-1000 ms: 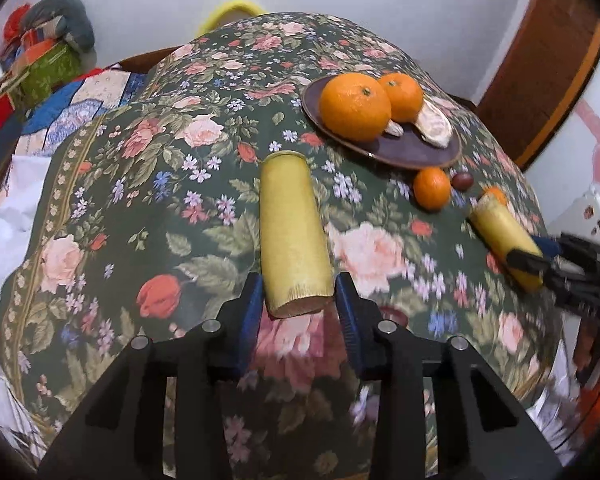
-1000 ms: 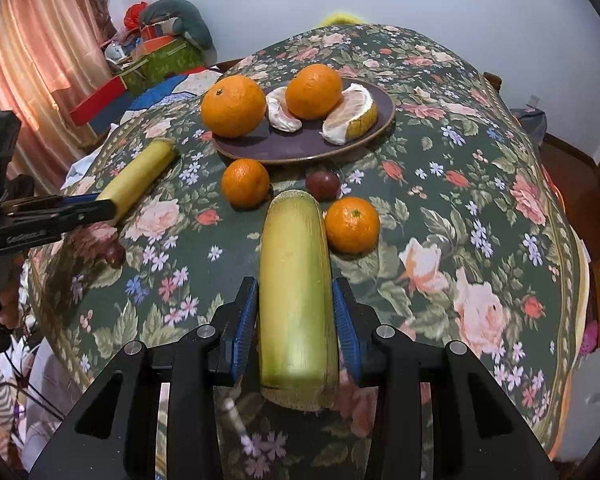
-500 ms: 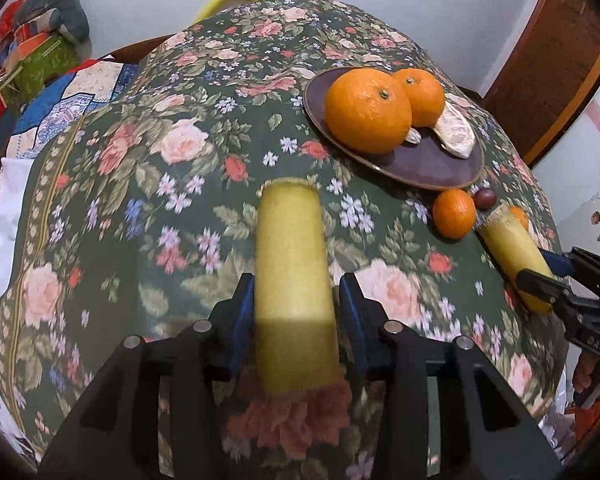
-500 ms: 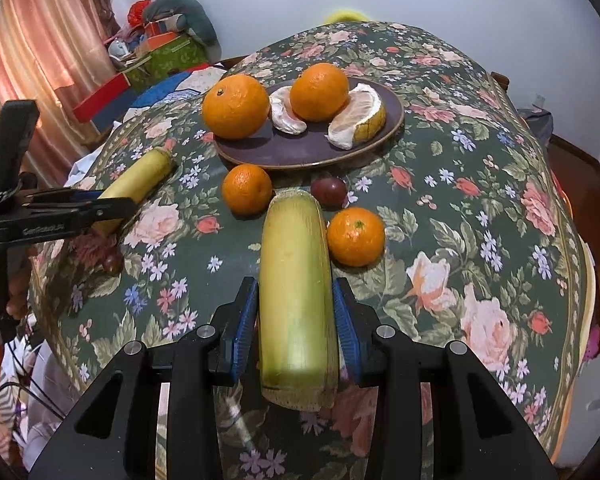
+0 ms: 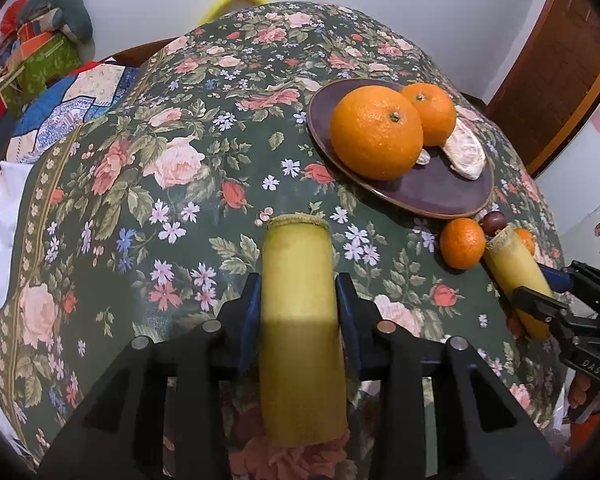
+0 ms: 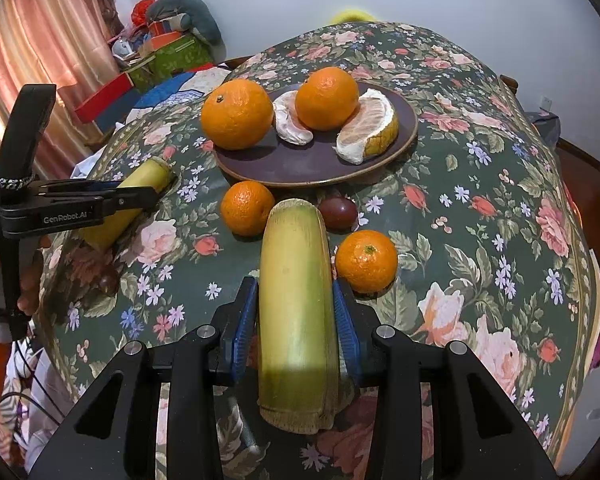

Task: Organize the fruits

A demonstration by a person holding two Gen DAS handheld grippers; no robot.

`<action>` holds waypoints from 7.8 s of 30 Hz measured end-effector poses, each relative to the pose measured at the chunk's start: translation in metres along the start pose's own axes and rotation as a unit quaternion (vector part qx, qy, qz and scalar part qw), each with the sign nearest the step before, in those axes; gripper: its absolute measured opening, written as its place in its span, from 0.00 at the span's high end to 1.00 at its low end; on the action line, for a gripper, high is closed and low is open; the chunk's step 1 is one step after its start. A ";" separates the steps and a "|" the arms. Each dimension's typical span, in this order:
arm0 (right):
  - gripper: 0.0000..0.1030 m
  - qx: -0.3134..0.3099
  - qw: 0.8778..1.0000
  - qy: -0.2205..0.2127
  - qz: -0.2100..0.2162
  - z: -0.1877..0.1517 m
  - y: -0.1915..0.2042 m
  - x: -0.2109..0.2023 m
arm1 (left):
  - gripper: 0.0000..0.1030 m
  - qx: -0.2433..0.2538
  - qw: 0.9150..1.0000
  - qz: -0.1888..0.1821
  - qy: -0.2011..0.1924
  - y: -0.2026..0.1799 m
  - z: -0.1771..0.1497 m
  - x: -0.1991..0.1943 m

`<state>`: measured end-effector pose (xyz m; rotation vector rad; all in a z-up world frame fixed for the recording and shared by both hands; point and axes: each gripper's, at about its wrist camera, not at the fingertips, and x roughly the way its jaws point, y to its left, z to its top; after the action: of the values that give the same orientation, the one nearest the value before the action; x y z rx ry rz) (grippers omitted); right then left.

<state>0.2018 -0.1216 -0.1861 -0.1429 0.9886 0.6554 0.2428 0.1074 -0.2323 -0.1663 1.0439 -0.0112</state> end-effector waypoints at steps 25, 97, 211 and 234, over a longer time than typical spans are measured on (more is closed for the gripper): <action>0.66 0.020 0.992 -0.127 -0.010 0.040 -0.004 -0.073 | 0.65 0.036 0.991 -0.052 -0.118 -0.066 0.031 -0.087; 0.64 -0.037 0.994 -0.104 -0.020 0.103 -0.015 -0.008 | 0.54 0.025 0.995 -0.029 -0.093 -0.052 0.071 -0.029; 0.66 -0.024 0.999 -0.045 0.007 0.047 -0.003 -0.001 | 0.61 0.001 0.996 -0.025 -0.084 -0.052 0.033 -0.039; 0.65 -0.002 0.998 -0.051 -0.031 0.009 -0.002 -0.047 | 0.60 -0.015 1.000 -0.012 -0.014 -0.037 -0.064 -0.046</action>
<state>0.1914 -0.1403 -0.1435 -0.1419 0.8817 0.6028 0.1674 0.0666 -0.2192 -0.2063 1.0154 -0.0143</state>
